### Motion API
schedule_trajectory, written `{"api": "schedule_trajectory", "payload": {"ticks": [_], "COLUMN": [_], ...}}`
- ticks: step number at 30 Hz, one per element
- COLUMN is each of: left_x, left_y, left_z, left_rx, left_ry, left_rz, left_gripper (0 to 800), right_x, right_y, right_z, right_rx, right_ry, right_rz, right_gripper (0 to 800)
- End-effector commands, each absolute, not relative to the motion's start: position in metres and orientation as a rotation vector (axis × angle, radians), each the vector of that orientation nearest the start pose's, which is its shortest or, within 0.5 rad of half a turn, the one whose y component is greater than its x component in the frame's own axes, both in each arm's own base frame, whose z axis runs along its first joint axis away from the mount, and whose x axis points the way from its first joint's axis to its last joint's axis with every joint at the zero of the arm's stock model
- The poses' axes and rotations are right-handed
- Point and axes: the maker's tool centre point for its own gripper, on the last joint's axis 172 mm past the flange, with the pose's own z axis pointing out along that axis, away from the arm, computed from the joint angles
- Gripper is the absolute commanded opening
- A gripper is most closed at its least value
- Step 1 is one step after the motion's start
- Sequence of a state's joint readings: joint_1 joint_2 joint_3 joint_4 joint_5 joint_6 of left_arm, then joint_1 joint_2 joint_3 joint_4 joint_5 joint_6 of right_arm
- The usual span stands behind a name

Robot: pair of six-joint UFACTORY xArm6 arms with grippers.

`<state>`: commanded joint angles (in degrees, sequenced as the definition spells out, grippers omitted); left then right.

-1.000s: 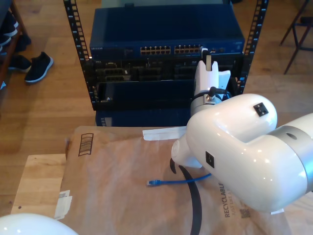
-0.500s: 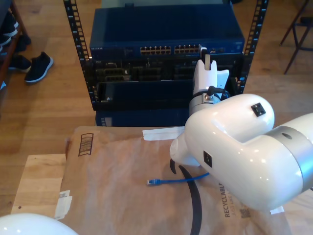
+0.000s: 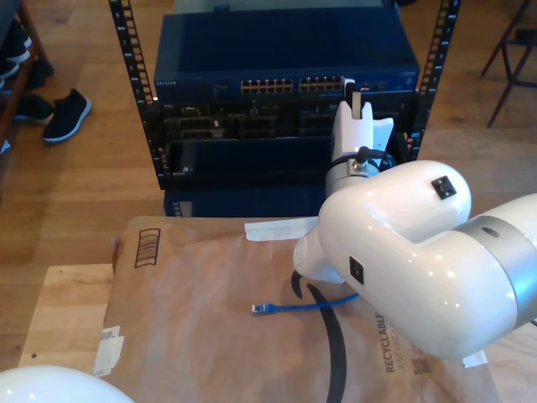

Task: Grab the cable and plug it in

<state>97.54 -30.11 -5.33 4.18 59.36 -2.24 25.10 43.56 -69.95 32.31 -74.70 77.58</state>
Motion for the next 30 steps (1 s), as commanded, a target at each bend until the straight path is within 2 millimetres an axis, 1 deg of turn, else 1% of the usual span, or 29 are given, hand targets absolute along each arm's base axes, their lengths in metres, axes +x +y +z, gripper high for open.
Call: {"api": "schedule_trajectory", "payload": {"ticks": [11,20,30], "left_x": [-0.0305,-0.0305,-0.0305], "left_y": [0.1232,0.1232,0.1232], "left_z": [0.0294,0.0294,0.0294], "left_rx": [1.879,1.879,1.879], "left_ry": [2.12,2.12,2.12], "left_rz": [-0.462,-0.462,-0.462], "left_gripper": [800,800,800], "right_x": [0.6671,0.6664,0.6678], "right_y": [0.1475,0.1461,0.1501], "right_z": [0.2748,0.2742,0.2782], "right_rx": [-1.042,-1.043,-1.035], "right_ry": [1.195,1.197,1.188], "right_rz": [-1.333,-1.335,-1.333], "right_gripper": [0,0,0]}}
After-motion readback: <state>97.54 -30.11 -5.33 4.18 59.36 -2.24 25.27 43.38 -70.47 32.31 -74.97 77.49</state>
